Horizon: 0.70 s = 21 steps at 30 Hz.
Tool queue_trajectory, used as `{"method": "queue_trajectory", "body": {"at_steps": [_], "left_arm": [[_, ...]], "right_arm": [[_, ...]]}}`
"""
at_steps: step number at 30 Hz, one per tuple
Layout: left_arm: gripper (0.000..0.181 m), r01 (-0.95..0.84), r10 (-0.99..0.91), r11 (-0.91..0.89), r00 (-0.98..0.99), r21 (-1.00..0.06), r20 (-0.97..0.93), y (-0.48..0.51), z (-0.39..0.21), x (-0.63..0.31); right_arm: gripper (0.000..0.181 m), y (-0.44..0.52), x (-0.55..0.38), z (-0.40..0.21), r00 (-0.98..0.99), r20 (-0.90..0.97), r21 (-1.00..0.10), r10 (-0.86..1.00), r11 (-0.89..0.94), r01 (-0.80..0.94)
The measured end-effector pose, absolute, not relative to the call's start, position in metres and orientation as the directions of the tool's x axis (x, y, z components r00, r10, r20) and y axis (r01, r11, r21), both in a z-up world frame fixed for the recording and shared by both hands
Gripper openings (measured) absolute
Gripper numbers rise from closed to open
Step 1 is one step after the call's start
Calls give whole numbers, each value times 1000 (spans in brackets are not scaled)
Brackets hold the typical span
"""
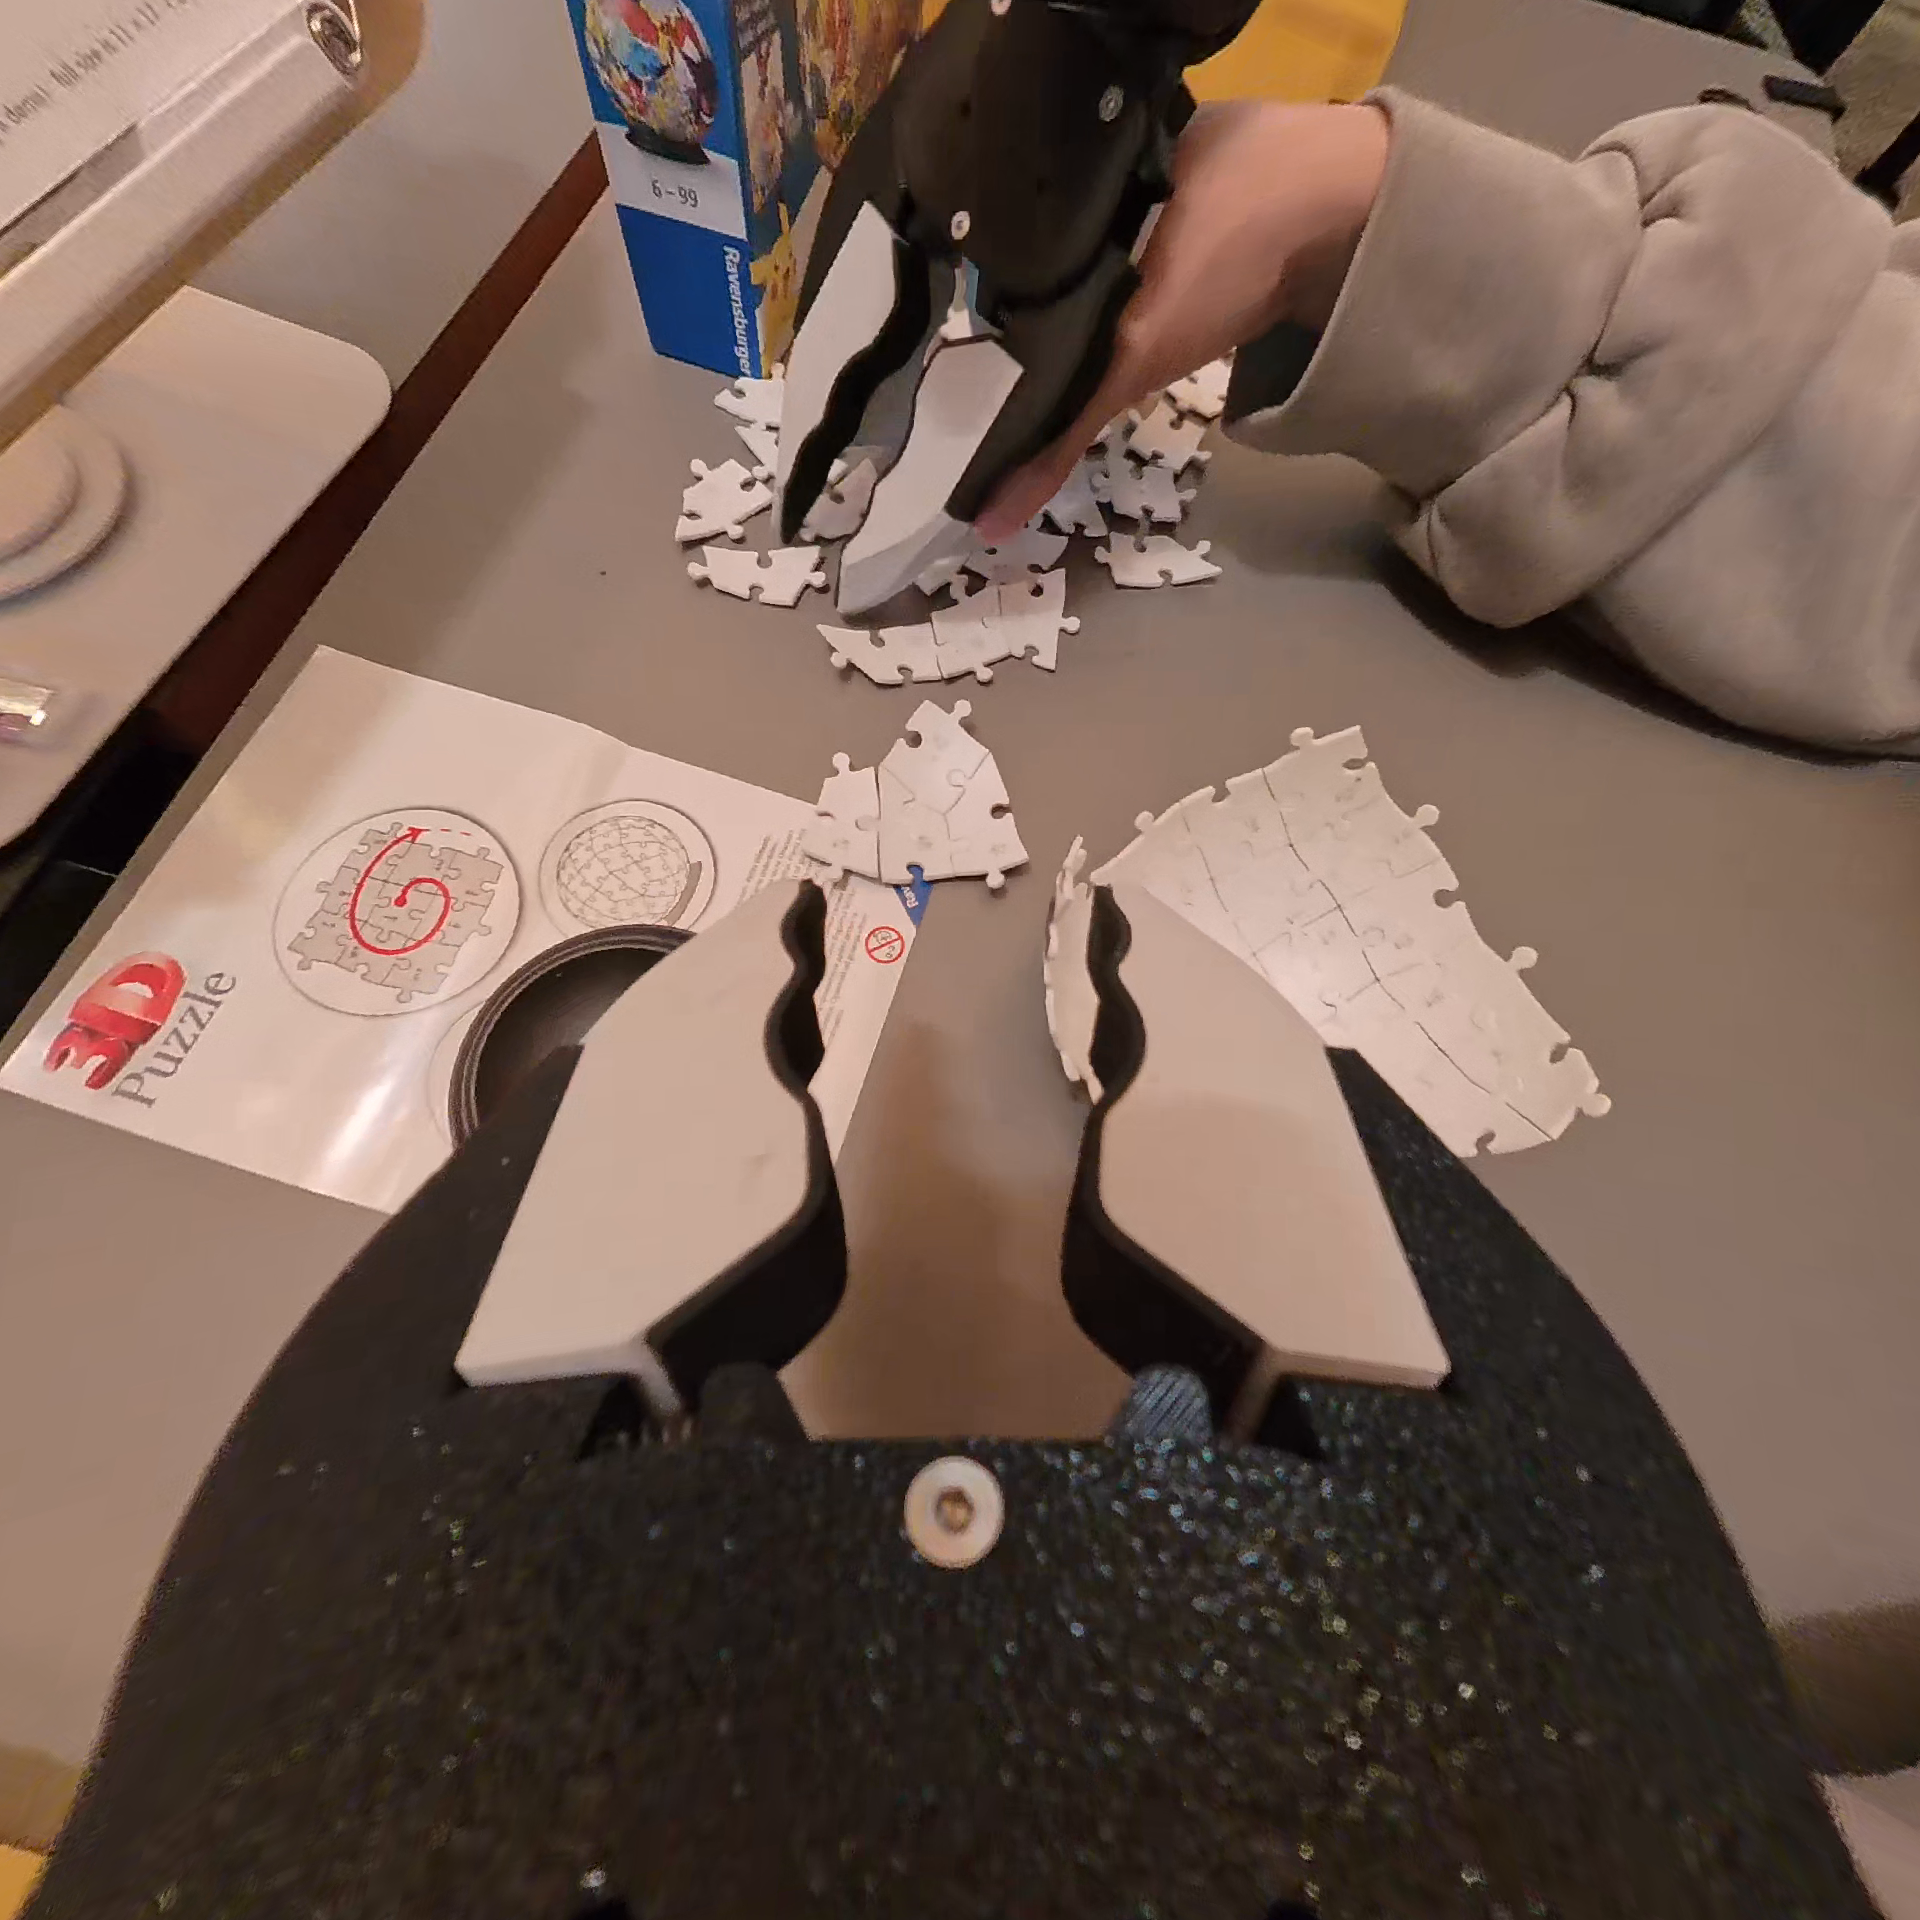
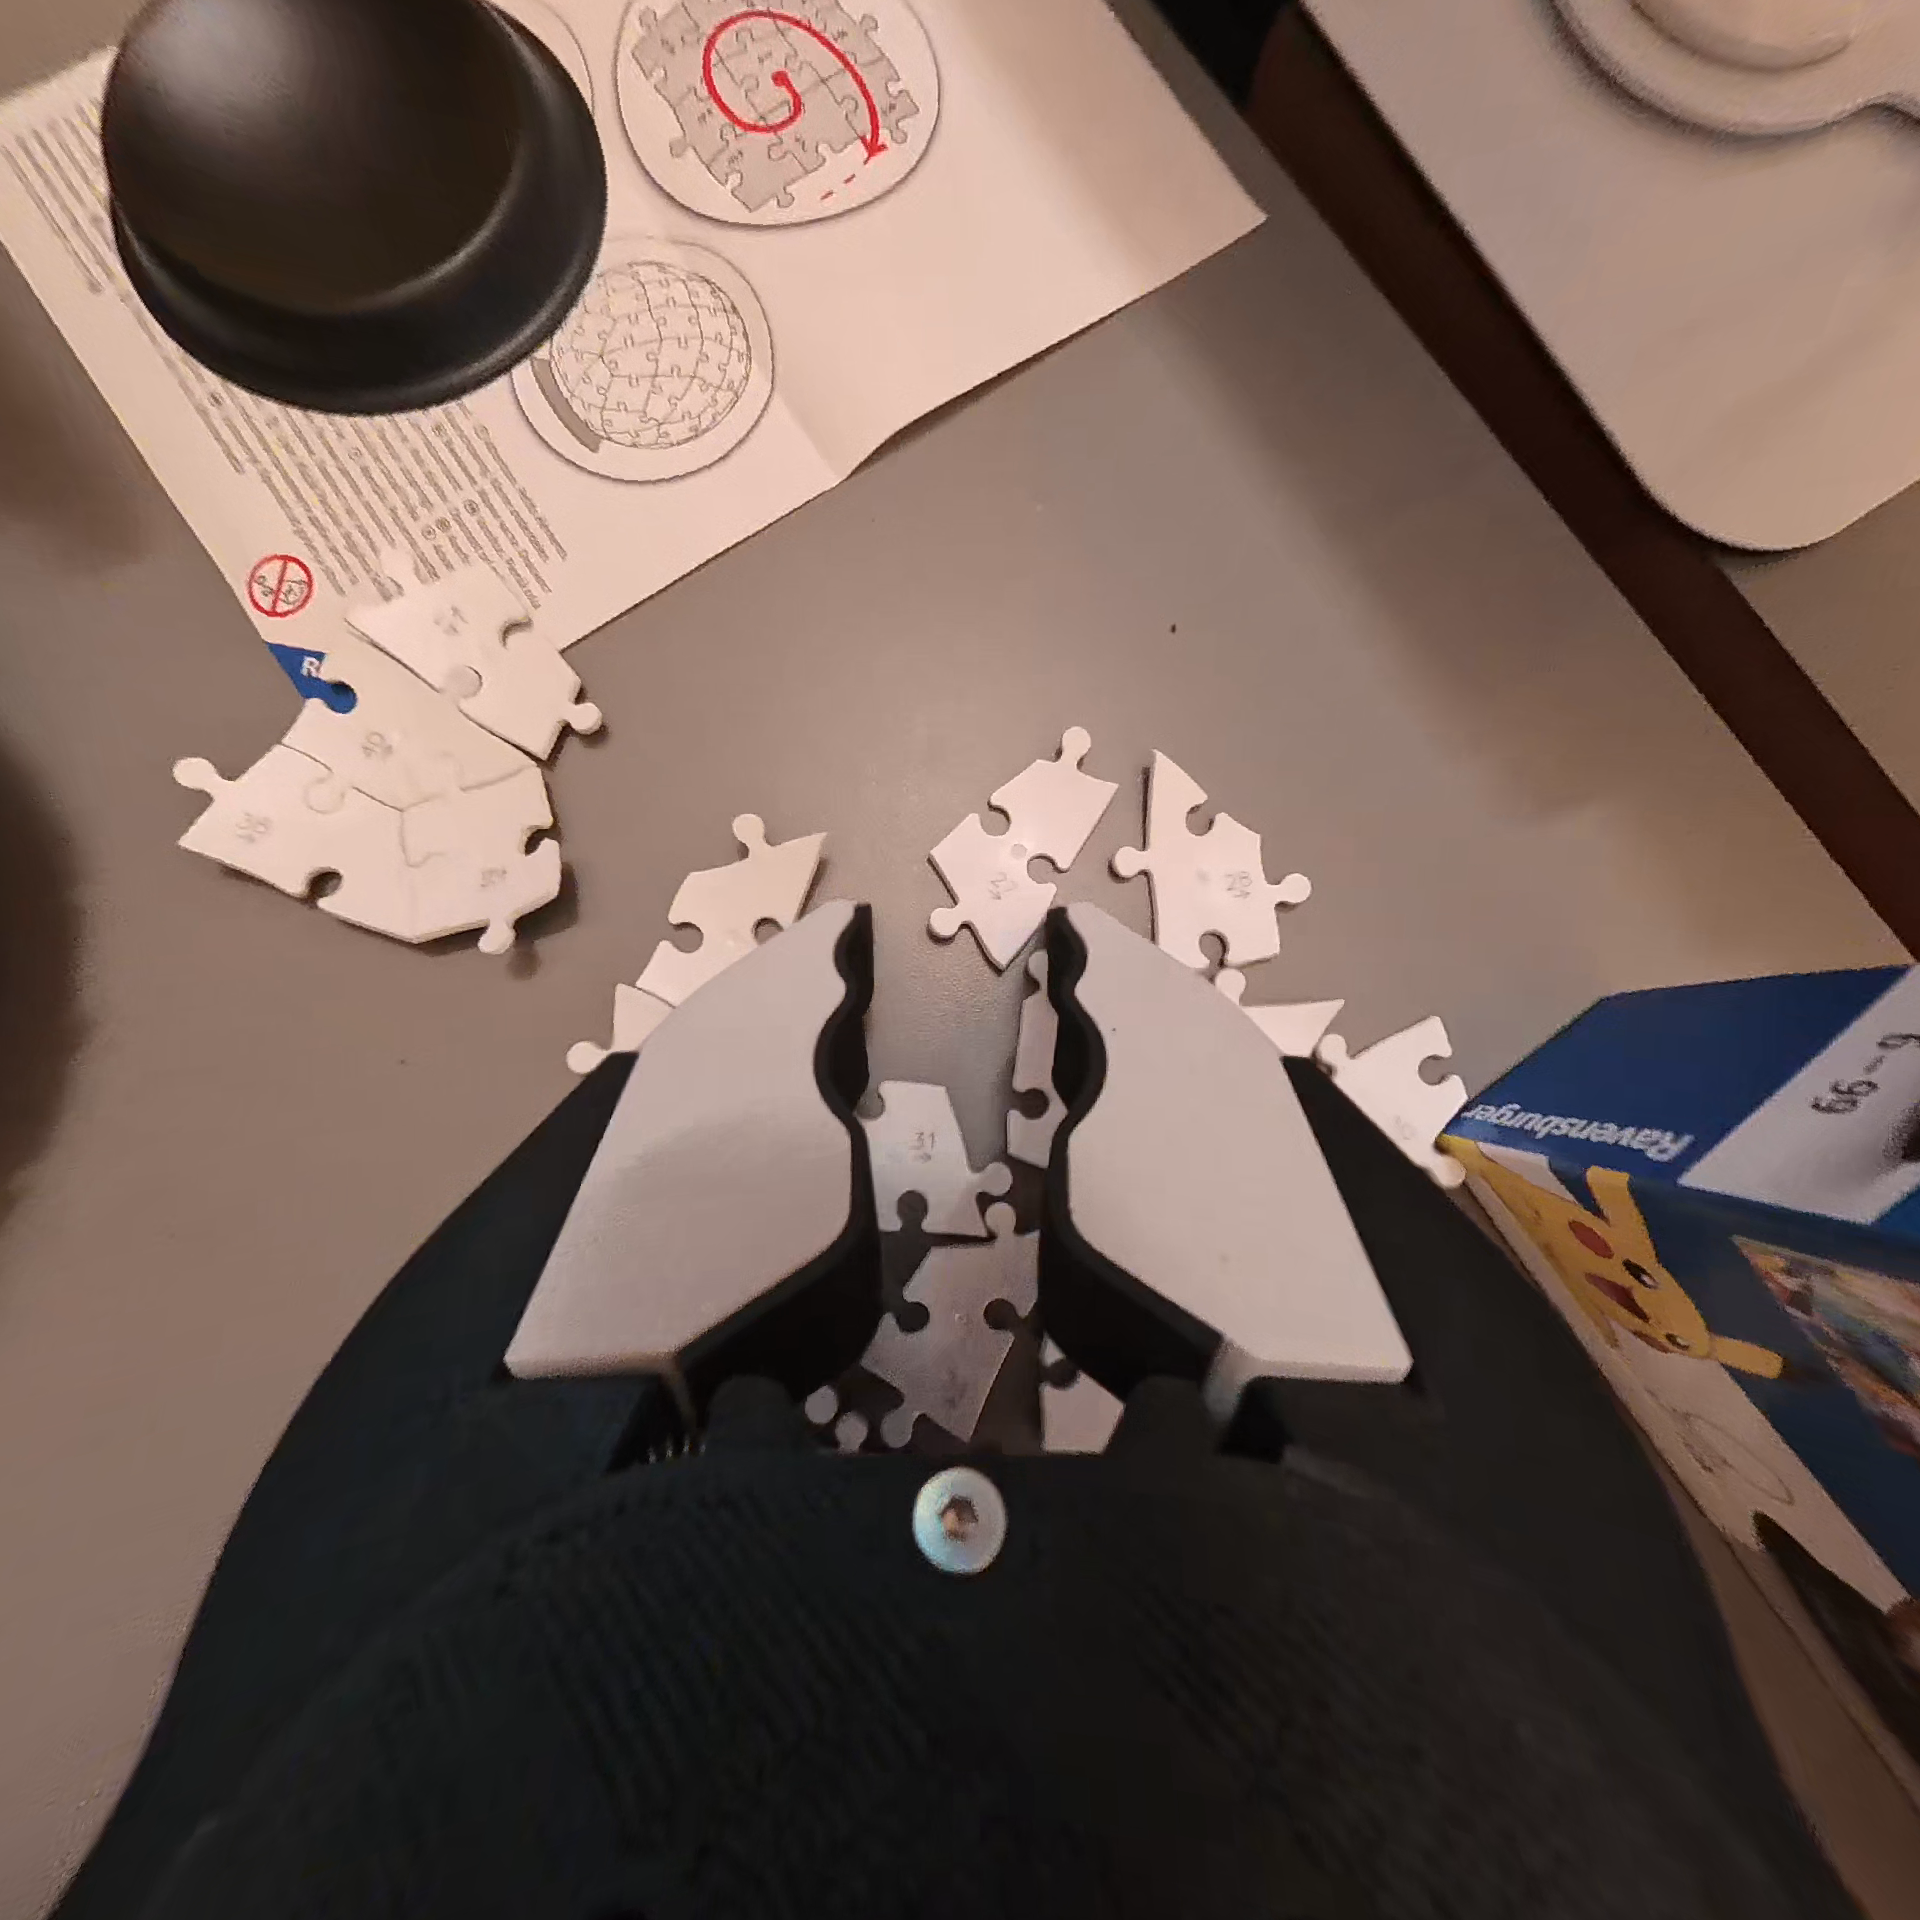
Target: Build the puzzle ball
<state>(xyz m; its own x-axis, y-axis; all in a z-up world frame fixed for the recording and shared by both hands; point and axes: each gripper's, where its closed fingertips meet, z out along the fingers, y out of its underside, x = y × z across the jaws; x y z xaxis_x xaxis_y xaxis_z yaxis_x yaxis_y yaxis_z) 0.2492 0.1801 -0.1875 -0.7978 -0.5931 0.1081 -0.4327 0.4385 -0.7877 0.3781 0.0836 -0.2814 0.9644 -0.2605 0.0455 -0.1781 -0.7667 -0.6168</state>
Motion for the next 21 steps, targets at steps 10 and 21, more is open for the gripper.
{"method": "queue_trajectory", "body": {"at_steps": [10, 21], "left_arm": [[48, -447, -586, 447, -801, -775, 124, 180, -195, 248], [48, -452, -581, 476, -805, -755, 116, 178, -202, 248]], "right_arm": [[20, 89, 379, -284, 969, 41, -623, -244, -764, -166], [5, 84, 366, -276, 988, 61, -598, -143, -798, -79]]}}
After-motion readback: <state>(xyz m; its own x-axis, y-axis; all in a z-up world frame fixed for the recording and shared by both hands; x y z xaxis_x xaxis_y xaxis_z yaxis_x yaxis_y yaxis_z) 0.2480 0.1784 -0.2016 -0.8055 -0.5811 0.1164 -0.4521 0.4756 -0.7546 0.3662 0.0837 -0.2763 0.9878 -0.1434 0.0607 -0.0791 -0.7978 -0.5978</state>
